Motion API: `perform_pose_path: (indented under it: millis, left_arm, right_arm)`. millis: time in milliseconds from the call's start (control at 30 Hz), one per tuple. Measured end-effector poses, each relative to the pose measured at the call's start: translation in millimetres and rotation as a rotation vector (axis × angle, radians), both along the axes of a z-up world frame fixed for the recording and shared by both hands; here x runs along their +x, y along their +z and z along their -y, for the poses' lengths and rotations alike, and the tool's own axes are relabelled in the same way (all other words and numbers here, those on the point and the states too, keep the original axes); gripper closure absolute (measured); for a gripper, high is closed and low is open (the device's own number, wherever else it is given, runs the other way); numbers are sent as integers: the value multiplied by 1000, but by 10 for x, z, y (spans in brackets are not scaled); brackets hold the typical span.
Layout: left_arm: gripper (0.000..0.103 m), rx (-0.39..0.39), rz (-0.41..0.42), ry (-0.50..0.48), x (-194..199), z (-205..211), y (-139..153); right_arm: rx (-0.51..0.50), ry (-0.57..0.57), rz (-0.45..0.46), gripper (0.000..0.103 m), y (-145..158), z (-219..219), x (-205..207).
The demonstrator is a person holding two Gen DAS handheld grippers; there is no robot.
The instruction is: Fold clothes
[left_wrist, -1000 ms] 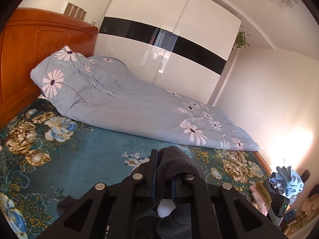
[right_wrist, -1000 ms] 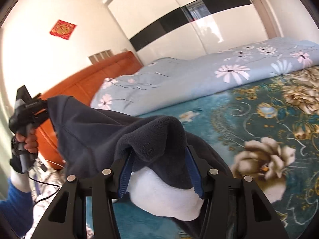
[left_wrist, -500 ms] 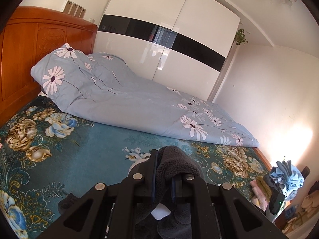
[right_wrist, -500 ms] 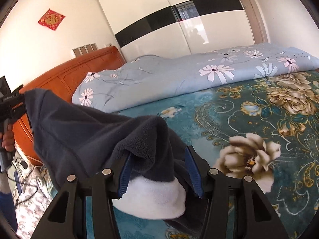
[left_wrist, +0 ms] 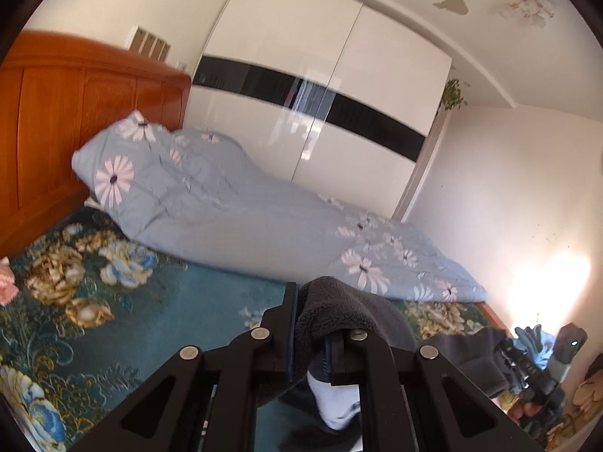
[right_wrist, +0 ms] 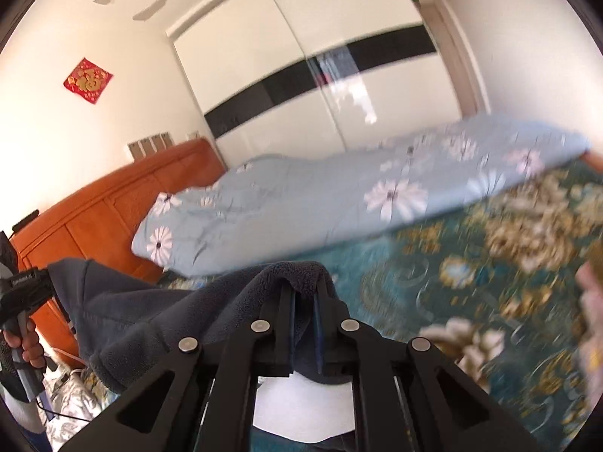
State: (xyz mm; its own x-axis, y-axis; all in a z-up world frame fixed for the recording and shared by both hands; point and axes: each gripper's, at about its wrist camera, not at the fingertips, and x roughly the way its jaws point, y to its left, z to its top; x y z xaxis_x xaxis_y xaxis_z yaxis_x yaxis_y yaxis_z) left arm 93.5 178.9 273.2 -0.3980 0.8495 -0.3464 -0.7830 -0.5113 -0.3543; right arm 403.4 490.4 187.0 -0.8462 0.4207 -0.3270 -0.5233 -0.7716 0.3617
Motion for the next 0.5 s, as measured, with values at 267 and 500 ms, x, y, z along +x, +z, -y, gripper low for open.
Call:
perform_pose_path:
  millis: [267, 500]
  left_arm:
    - [92, 125, -200, 19, 568, 702, 754]
    - [92, 159, -299, 16, 1071, 1360, 1087]
  right_arm:
    - [262, -71, -94, 95, 1228, 553, 550]
    - [421, -51, -148, 95, 1609, 1268, 1041]
